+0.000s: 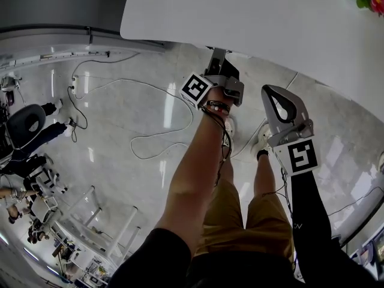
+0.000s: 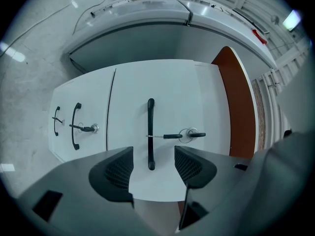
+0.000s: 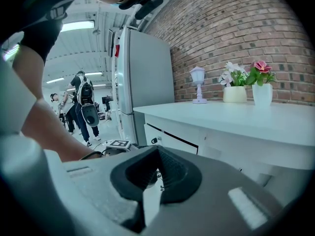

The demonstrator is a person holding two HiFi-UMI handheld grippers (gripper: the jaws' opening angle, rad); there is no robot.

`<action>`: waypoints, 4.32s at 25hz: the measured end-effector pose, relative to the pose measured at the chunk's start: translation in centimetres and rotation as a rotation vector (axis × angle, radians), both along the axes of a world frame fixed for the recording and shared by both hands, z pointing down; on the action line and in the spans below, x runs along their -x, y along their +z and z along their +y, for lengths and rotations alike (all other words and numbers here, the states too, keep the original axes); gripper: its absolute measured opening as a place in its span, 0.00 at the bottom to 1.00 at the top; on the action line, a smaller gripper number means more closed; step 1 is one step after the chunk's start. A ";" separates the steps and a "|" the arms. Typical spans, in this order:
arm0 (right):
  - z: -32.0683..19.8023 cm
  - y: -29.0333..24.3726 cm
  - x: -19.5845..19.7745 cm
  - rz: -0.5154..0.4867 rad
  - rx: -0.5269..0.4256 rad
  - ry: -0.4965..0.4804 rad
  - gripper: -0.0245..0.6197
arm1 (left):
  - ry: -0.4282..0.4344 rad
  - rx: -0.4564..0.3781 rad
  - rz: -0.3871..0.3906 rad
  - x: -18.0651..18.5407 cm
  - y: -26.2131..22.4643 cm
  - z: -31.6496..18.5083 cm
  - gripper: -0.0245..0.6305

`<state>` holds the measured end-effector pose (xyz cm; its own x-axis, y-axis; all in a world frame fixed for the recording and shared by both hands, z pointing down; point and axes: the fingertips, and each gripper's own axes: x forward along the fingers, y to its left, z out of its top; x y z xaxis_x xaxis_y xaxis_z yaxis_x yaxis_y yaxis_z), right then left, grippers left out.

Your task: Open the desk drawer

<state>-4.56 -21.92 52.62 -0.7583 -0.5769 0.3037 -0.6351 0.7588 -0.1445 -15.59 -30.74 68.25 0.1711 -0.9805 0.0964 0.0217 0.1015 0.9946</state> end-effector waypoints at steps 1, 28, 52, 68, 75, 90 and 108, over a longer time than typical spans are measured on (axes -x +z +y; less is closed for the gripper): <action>0.1 0.0 0.1 -0.002 0.000 -0.002 0.04 | -0.008 0.004 0.011 0.1 0.1 0.1 0.44; 0.7 0.6 0.3 -0.050 0.026 -0.009 0.04 | -0.033 -0.005 -0.006 0.5 0.6 -0.2 0.07; -1.2 -1.3 0.2 -0.046 -0.106 0.004 0.04 | 0.054 0.072 -0.056 -0.1 -0.2 0.0 0.07; -1.3 -1.3 -0.8 -0.054 -0.096 0.036 0.04 | 0.032 0.075 -0.068 0.4 0.1 2.2 0.08; -1.3 -1.1 -1.1 -0.045 -0.100 0.037 0.04 | 0.031 0.074 -0.059 0.4 -0.1 3.3 0.08; -0.8 -0.6 -2.2 -0.024 -0.103 0.075 0.04 | 0.008 0.077 -0.049 0.8 -0.1 5.9 0.08; -1.6 -0.3 -2.9 -0.010 -0.094 0.076 0.04 | -0.003 0.086 -0.030 0.6 -0.7 6.9 0.08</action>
